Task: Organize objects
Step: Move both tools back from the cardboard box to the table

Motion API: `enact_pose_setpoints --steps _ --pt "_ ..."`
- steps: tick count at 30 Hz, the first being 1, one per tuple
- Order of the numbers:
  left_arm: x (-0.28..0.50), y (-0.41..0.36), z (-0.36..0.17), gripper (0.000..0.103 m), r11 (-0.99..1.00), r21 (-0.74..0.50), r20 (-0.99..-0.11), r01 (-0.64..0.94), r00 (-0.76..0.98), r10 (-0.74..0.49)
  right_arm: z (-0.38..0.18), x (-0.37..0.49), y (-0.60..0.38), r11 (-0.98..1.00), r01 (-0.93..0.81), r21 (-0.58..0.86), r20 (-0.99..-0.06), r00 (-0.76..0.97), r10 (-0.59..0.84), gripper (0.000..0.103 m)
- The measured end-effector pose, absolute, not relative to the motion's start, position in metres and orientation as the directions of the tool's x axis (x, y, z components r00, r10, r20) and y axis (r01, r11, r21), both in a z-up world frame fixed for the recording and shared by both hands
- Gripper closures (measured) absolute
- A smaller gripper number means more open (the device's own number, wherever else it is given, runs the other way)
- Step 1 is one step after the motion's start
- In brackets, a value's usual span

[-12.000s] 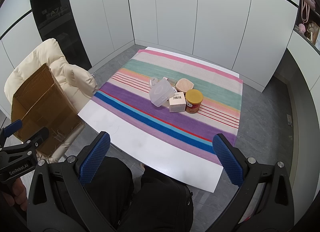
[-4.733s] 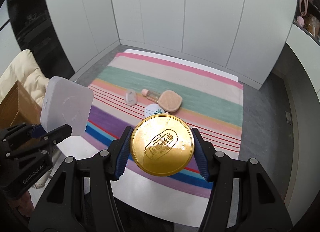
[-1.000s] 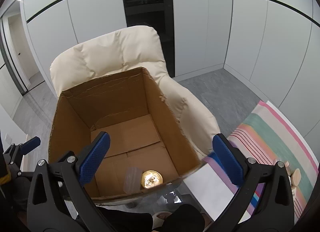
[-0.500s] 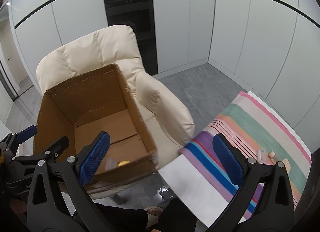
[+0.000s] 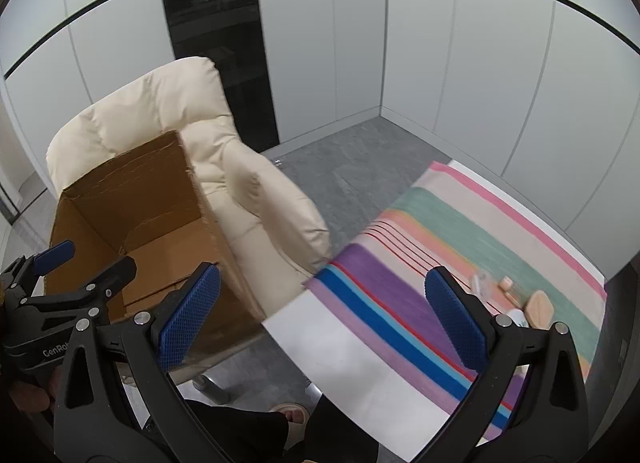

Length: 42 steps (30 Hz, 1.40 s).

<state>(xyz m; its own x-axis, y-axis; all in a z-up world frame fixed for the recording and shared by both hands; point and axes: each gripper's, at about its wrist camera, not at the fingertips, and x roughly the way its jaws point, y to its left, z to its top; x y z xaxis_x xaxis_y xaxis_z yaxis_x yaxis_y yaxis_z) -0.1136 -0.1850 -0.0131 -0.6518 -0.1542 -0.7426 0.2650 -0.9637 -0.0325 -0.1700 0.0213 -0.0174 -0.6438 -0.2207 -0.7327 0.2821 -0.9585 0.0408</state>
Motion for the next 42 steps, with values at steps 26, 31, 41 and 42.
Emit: enact_pose_setpoints --steps 26,31,41,42 --pt "-0.151 -0.057 -0.014 0.001 -0.998 -0.045 -0.744 0.035 -0.668 0.01 -0.021 -0.147 0.155 -0.997 0.064 0.045 -0.738 -0.67 -0.077 0.0" --pt "-0.152 -0.038 -0.016 0.001 -0.999 -0.053 -0.746 -0.002 -0.665 0.041 -0.022 -0.141 0.174 -0.998 0.031 0.046 -0.74 -0.67 -0.055 0.0" --pt "-0.151 0.008 -0.013 0.001 -0.995 -0.05 -0.745 -0.084 -0.661 0.093 -0.03 -0.128 0.216 -0.997 -0.027 0.072 -0.755 -0.655 -0.037 0.0" --pt "-0.151 0.013 -0.013 0.001 -0.994 -0.05 -0.747 -0.096 -0.658 0.101 -0.03 -0.126 0.22 -0.997 -0.034 0.073 -0.756 -0.654 -0.033 0.0"
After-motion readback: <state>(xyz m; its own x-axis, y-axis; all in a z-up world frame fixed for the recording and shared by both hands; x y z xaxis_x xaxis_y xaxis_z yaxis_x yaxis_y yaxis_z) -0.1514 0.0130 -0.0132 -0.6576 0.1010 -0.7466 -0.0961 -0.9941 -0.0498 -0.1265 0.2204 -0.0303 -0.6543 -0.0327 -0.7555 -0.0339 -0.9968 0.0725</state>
